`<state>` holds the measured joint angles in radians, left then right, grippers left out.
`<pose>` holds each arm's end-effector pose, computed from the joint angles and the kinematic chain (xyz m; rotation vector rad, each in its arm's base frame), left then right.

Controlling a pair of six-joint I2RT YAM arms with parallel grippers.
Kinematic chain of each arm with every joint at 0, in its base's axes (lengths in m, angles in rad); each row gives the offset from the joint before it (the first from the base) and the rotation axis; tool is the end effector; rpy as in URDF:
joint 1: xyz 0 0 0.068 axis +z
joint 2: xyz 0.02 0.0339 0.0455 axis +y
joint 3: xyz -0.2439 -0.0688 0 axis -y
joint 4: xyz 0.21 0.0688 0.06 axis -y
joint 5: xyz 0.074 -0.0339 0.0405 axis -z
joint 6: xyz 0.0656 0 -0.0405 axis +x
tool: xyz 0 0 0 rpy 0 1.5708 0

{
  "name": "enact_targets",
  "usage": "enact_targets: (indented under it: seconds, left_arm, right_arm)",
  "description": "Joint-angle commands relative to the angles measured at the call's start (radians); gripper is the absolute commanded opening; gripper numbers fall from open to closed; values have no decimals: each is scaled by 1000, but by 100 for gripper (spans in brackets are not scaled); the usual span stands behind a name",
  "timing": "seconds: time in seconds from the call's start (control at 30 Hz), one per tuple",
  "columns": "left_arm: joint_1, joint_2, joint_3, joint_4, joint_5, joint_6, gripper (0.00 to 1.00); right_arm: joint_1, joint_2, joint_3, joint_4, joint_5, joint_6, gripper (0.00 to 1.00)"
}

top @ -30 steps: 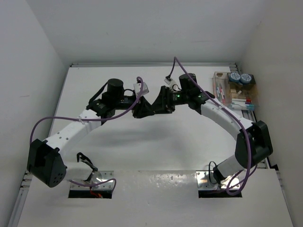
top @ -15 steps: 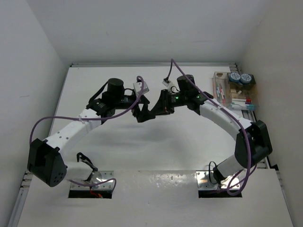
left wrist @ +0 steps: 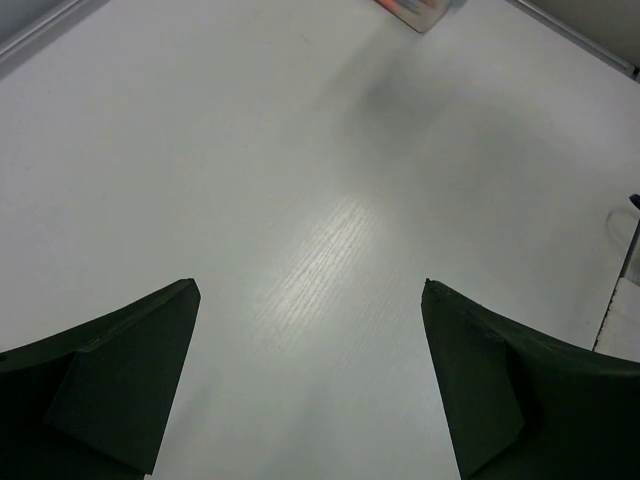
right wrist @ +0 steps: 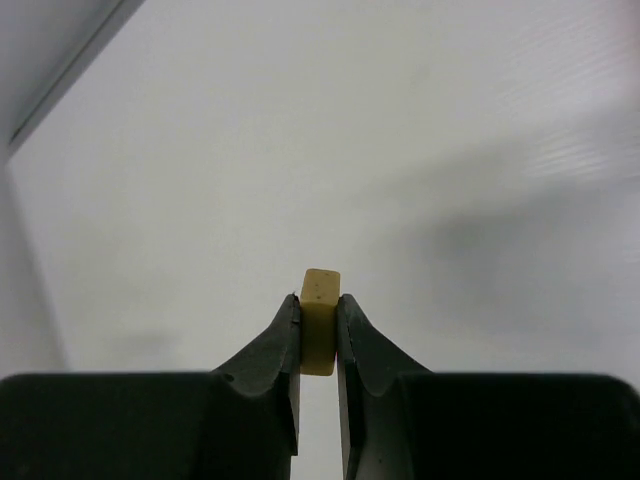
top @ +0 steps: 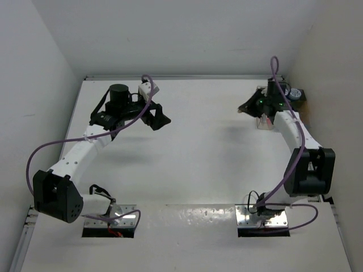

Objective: Sort the stationery into containers
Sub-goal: Place the stationery in the storage box.

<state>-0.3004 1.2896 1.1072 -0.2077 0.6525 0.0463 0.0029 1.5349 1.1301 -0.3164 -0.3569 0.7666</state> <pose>0.2618 -0.1228 0.3208 0.7568 1.8086 -0.8040 0.3296 0.0239 0.2402 0.7014 2.2639 0.7960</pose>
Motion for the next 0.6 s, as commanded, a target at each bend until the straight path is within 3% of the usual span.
enact_targets:
  seconds: [0.0,0.1,0.23,0.57]
  left_arm:
    - [10,-21,-15,28,52,-25,100]
    - [11,-18,-15,34,59,-28,100]
    - [17,-6,-12,25,81,-26,100]
    - [33,-6,-27,-10,90,-10,100]
  right_arm:
    - [-88,-4,49,60,436,-50,0]
    - [-153,60,86,83,669,5,0]
    - [-187,181,213,79,814,46,0]
    - [-215,335,290,186,935,36,0]
